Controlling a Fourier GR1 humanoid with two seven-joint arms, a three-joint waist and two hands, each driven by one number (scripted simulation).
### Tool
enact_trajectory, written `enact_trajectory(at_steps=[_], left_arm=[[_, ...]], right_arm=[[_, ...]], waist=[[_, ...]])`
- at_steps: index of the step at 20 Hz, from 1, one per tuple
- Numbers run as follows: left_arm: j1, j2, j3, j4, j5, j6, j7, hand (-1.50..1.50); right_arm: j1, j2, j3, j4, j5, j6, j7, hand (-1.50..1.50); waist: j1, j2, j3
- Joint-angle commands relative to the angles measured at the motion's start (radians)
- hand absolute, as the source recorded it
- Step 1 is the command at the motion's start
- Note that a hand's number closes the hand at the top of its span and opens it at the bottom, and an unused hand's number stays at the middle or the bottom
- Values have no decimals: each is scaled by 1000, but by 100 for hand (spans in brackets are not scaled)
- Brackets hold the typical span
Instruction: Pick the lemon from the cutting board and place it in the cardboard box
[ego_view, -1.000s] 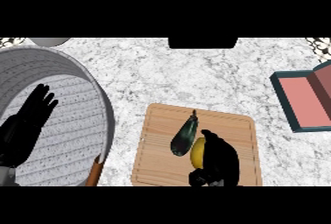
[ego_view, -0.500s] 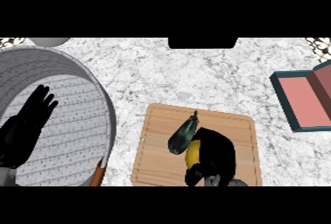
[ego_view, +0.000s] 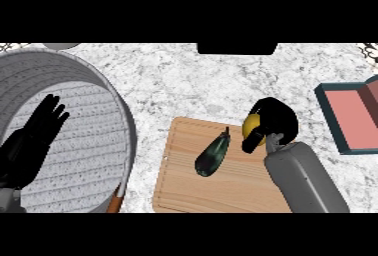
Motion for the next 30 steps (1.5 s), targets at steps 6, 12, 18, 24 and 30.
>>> enact_trajectory(at_steps=[6,12,18,24,30], left_arm=[[-15,-17,15,33,12,-28,-2,0],[21,-23,24,27,-1,-27,-15,0],[12,-15,23,21,-1,1,16,0],[-5,-25,5,21,-26,10,25,0],[-37,-12,35,55,-3,-24,23,0]], right_arm=[[-385,-49,-105,432,98,-82,-80,150],[-526,-112,-101,349,147,-34,-75,150],[-630,-150,-101,222,253,-48,70,150],[-689,-216,-168,229,313,-3,132,150],[-658,-290,-238,245,353,-27,99,150]], waist=[[3,0,-10],[-14,-8,-11],[-32,-16,-11],[-33,-12,-11],[-31,-8,-11]])
